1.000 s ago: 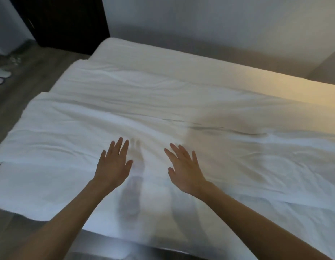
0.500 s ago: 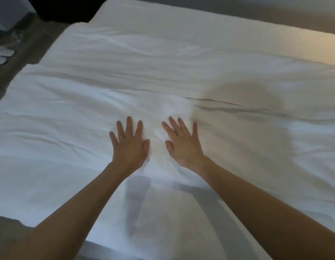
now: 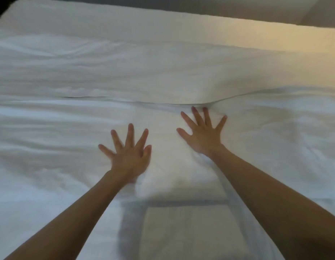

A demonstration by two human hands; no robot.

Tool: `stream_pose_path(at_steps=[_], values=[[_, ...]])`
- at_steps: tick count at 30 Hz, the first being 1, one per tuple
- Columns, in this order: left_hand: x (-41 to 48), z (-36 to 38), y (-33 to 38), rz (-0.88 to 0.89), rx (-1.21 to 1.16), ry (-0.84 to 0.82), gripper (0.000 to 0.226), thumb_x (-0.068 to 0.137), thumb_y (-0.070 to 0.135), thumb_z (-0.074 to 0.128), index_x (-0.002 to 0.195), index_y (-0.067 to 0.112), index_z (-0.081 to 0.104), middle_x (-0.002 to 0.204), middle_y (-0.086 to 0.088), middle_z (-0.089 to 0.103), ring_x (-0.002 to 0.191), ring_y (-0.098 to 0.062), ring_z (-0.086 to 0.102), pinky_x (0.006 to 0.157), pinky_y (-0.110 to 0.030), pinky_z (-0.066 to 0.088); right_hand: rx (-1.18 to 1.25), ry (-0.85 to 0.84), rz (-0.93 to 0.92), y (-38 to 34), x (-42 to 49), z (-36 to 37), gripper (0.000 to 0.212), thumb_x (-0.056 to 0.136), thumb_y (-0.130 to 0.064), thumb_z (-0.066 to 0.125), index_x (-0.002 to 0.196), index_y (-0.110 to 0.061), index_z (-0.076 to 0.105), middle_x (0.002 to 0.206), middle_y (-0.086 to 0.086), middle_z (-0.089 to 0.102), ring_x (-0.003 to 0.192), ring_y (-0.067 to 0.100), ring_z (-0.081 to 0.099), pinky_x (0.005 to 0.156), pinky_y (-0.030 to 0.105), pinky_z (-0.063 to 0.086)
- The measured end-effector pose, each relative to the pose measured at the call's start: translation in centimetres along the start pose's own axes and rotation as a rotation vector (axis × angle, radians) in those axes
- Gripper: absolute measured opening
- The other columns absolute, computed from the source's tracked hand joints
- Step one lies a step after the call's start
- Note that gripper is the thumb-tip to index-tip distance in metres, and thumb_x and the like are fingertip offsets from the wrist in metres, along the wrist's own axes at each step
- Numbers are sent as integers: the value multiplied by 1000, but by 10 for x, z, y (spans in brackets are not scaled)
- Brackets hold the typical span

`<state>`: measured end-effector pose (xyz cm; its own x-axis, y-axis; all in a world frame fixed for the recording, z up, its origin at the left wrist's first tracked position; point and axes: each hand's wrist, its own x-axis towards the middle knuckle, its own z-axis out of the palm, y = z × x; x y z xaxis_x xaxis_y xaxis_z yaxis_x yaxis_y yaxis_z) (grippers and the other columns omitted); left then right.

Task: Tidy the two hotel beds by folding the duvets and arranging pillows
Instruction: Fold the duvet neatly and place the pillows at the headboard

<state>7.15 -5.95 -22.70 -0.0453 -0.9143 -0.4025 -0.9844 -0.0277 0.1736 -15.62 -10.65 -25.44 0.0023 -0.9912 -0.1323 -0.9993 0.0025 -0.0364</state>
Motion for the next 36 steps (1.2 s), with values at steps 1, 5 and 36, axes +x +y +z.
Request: stream_pose_path(at_steps=[1, 5, 36], values=[[1, 7, 29, 6, -2, 1, 54, 98, 57, 9, 146, 50, -13, 156, 9, -30, 139, -43, -31, 101, -74, -13, -3, -11, 38, 34, 0, -1, 65, 89, -76, 22, 148, -54, 7, 162, -16, -2, 149, 20, -11, 99, 73, -19], [2, 41, 151, 49, -8, 46, 54, 97, 58, 5, 146, 51, -14, 156, 10, -28, 139, -43, -31, 101, -73, -16, -6, -69, 169, 178, -14, -7, 74, 81, -85, 18, 147, -57, 1, 160, -20, -11, 145, 31, -23, 96, 75, -19], [65, 125, 600, 389, 179, -62, 114, 41, 98, 42, 132, 69, -20, 145, 10, -47, 134, -53, -30, 100, -80, 0, 749, 81, 754, 686, -69, -39, 100, 60, -94, 45, 138, -65, -11, 162, 9, 3, 144, 44, 16, 112, 65, 11]])
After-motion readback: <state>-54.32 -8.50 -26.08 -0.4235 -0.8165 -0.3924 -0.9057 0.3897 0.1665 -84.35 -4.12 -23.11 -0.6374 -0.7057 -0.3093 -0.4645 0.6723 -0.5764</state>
